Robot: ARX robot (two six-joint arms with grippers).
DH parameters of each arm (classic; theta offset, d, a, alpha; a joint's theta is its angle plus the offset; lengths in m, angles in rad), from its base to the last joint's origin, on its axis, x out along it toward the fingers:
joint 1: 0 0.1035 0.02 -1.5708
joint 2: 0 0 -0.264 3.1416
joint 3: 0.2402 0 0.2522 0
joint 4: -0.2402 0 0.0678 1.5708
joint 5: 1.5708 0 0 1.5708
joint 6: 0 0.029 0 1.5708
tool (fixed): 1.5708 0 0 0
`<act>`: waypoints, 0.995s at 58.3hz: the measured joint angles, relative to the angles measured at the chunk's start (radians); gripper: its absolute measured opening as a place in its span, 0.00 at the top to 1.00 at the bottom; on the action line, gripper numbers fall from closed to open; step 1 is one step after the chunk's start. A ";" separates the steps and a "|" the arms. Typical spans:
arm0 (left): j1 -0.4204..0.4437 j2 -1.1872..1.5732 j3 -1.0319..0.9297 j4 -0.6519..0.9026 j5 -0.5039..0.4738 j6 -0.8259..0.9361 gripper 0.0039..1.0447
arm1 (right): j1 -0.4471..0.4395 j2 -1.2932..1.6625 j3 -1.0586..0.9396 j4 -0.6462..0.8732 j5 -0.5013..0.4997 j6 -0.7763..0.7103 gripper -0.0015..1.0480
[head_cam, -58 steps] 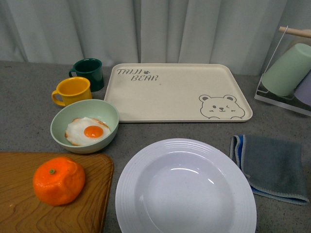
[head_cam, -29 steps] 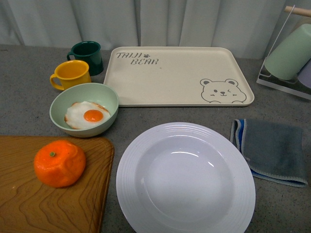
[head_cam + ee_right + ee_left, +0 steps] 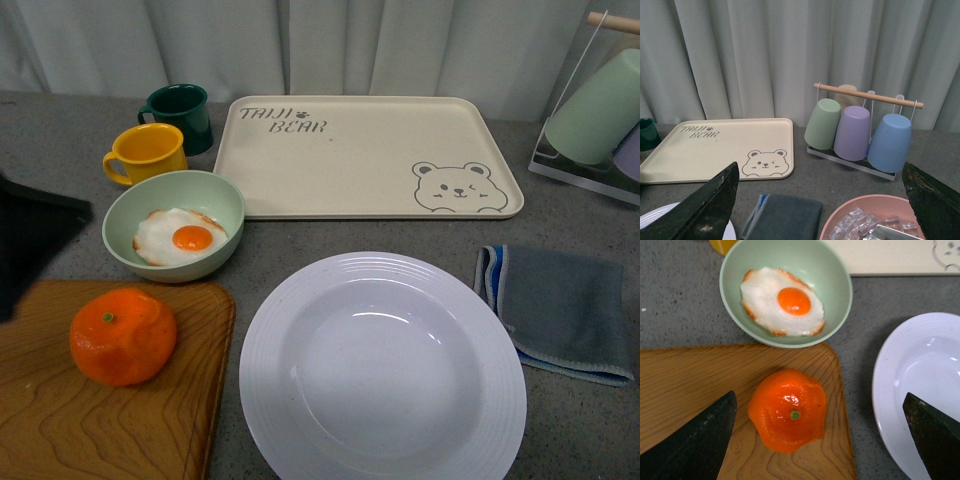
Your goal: Place orange and plate with both arms
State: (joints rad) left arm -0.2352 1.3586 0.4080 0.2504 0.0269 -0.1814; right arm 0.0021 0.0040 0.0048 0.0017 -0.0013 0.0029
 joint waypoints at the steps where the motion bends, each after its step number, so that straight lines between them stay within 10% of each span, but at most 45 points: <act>1: 0.001 0.013 0.005 0.000 0.000 0.000 0.06 | 0.000 0.000 0.000 0.000 0.000 0.000 0.09; 33: 0.023 0.367 0.113 -0.003 0.002 0.005 0.06 | 0.000 0.000 0.000 0.000 0.000 0.000 0.09; 46: 0.025 0.394 0.137 0.016 -0.003 0.024 0.39 | 0.000 0.000 0.000 0.000 0.000 0.000 0.09; 58: -0.096 0.279 0.152 -0.049 0.032 0.015 0.50 | 0.000 0.000 0.000 0.000 0.000 0.000 0.09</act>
State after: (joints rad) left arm -0.3313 1.6375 0.5598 0.2012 0.0586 -0.1661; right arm 0.0017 0.0040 0.0048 0.0017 -0.0017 0.0029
